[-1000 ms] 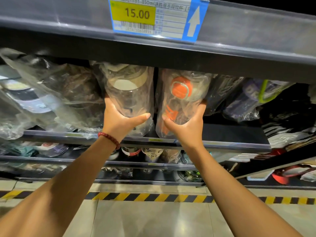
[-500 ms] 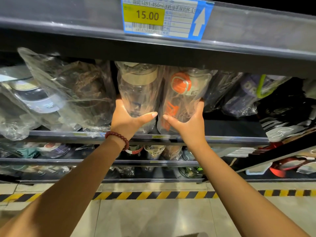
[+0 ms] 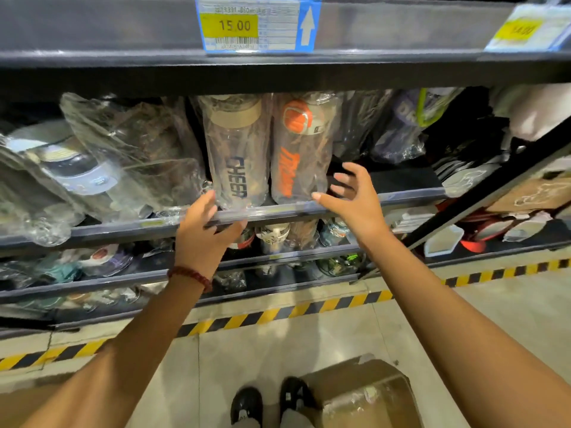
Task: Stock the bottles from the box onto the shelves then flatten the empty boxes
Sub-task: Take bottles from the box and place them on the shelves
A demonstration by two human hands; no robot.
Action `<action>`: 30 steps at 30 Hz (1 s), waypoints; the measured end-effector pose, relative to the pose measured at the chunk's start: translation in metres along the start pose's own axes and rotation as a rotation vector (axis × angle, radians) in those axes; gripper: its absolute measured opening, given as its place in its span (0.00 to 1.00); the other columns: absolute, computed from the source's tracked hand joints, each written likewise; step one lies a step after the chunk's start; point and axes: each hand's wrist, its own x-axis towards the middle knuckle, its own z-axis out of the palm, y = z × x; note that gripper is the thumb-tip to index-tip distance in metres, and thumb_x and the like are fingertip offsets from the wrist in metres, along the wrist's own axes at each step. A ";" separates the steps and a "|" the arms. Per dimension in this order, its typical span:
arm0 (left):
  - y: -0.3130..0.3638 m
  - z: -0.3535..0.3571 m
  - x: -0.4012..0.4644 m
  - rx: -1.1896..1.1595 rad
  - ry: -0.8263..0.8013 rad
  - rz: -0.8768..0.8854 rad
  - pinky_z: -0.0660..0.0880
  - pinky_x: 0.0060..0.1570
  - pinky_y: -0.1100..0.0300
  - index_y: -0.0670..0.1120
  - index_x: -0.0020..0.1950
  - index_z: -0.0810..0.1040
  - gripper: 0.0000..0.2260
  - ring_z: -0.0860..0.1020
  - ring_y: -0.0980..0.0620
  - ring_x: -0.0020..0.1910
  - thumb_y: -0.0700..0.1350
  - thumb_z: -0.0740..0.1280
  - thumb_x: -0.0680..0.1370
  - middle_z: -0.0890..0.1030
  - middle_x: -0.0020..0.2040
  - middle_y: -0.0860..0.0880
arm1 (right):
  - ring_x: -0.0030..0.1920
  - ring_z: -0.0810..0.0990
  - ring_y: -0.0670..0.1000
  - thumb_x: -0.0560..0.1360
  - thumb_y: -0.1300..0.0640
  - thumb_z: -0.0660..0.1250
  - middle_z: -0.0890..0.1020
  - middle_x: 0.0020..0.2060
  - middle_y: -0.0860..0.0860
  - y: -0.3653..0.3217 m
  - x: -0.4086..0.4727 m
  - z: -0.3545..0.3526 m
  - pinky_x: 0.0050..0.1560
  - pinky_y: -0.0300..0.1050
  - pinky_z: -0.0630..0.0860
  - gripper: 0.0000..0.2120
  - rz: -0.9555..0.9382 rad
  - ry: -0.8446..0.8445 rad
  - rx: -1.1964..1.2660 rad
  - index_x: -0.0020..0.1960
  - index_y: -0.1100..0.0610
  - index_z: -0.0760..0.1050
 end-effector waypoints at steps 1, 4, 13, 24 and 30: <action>-0.002 0.001 -0.012 -0.002 -0.028 -0.022 0.70 0.60 0.60 0.41 0.72 0.66 0.31 0.69 0.50 0.68 0.39 0.74 0.71 0.70 0.69 0.46 | 0.60 0.75 0.52 0.69 0.60 0.75 0.72 0.61 0.53 0.008 -0.014 -0.007 0.59 0.46 0.74 0.32 0.039 0.034 0.038 0.68 0.56 0.64; -0.005 0.017 -0.048 -0.041 -0.170 -0.113 0.70 0.57 0.61 0.42 0.70 0.68 0.28 0.71 0.51 0.66 0.38 0.73 0.72 0.72 0.67 0.47 | 0.57 0.77 0.55 0.69 0.64 0.74 0.75 0.58 0.55 0.042 -0.064 -0.032 0.57 0.48 0.75 0.25 0.153 0.107 0.092 0.63 0.59 0.69; -0.023 0.154 -0.125 0.138 -0.886 -0.224 0.69 0.59 0.59 0.38 0.70 0.66 0.28 0.69 0.46 0.68 0.34 0.71 0.72 0.70 0.68 0.43 | 0.44 0.76 0.50 0.69 0.66 0.74 0.76 0.44 0.53 0.168 -0.244 -0.099 0.45 0.41 0.75 0.16 0.560 0.439 0.204 0.53 0.59 0.72; -0.114 0.282 -0.290 0.633 -1.390 -0.232 0.70 0.64 0.52 0.40 0.69 0.68 0.28 0.71 0.46 0.66 0.38 0.73 0.71 0.73 0.66 0.43 | 0.49 0.77 0.58 0.70 0.68 0.71 0.77 0.42 0.51 0.306 -0.467 -0.131 0.53 0.51 0.75 0.15 1.021 0.820 0.416 0.54 0.59 0.72; -0.207 0.339 -0.362 0.831 -1.445 -0.276 0.68 0.61 0.57 0.43 0.73 0.62 0.32 0.70 0.45 0.67 0.38 0.72 0.72 0.71 0.69 0.44 | 0.47 0.75 0.50 0.70 0.60 0.74 0.76 0.50 0.51 0.411 -0.530 -0.126 0.35 0.31 0.69 0.20 1.108 0.779 0.427 0.57 0.55 0.69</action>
